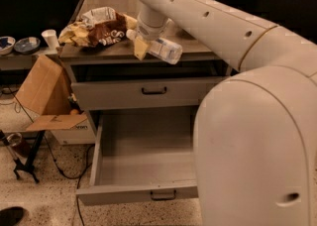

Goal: Place blue plastic bottle into middle drawer

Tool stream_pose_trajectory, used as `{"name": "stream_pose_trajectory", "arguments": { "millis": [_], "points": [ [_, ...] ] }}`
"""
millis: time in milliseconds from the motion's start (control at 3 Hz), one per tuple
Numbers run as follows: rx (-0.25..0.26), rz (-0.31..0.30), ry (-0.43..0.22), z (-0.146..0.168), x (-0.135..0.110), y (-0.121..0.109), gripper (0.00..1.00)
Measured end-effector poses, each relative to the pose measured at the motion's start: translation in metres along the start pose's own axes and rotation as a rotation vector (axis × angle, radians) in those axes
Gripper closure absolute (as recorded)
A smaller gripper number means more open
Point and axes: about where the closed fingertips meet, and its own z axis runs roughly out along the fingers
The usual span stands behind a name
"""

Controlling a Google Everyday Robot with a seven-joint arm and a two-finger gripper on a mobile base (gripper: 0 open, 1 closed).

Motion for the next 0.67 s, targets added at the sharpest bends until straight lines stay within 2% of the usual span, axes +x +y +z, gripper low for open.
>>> {"name": "stream_pose_trajectory", "arguments": {
  "millis": [333, 667],
  "points": [
    [0.056, -0.002, -0.013, -0.047, 0.026, -0.009, 0.95],
    [0.074, -0.016, -0.049, -0.097, 0.058, -0.004, 1.00]
  ]
}}
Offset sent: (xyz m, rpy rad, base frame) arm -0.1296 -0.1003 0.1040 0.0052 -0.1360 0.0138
